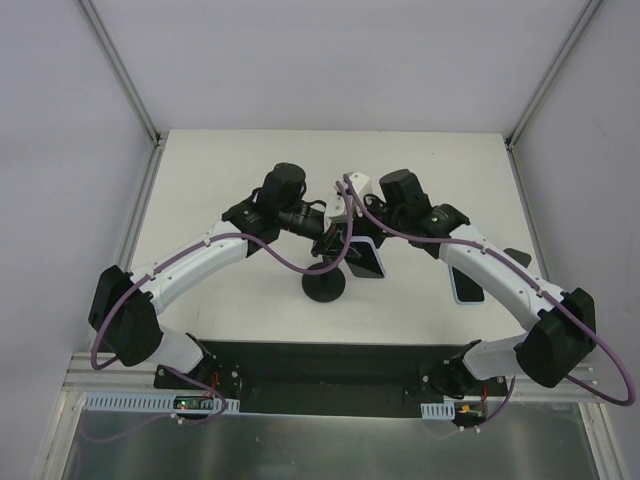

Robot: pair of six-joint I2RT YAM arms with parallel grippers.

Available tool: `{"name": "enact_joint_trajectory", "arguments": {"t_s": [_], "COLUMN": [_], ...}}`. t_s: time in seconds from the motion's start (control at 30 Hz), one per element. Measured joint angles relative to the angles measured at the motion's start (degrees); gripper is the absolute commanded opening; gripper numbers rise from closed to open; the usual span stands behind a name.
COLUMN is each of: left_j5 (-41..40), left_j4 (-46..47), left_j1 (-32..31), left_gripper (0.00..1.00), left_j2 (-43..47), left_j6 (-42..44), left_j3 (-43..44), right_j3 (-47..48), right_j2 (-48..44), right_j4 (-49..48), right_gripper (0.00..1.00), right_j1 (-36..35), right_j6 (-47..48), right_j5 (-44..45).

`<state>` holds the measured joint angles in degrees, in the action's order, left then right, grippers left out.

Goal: Place the phone on the phone stand

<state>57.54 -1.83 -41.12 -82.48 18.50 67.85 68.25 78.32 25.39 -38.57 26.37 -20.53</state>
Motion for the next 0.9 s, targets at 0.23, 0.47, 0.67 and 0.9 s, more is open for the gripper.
{"name": "enact_joint_trajectory", "arguments": {"t_s": [0.23,0.47,0.67,0.9], "left_j5": [0.07,0.11,2.01,4.11], "left_j4": [-0.15,-0.24,-0.81,-1.53], "left_j1": [1.38,2.93,4.70,6.10], "left_gripper": [0.00,0.00,0.00,0.00], "left_j2": [-0.13,0.15,0.11,-0.50], "left_j6": [3.67,5.49,6.21,6.19], "left_j3": [-0.11,-1.60,-1.81,-1.57], "right_j3": [-0.66,-0.74,-0.76,-0.76], "right_j2": [0.07,0.09,0.37,0.81], "right_j4": [-2.03,-2.23,-2.49,-2.86], "right_gripper": [0.00,0.00,0.00,0.00], "right_j1": [1.07,1.36,1.66,1.75], "right_j6": [-0.44,-0.37,0.35,1.25], "right_j5": [-1.25,-1.55,-3.13,-4.28]}}
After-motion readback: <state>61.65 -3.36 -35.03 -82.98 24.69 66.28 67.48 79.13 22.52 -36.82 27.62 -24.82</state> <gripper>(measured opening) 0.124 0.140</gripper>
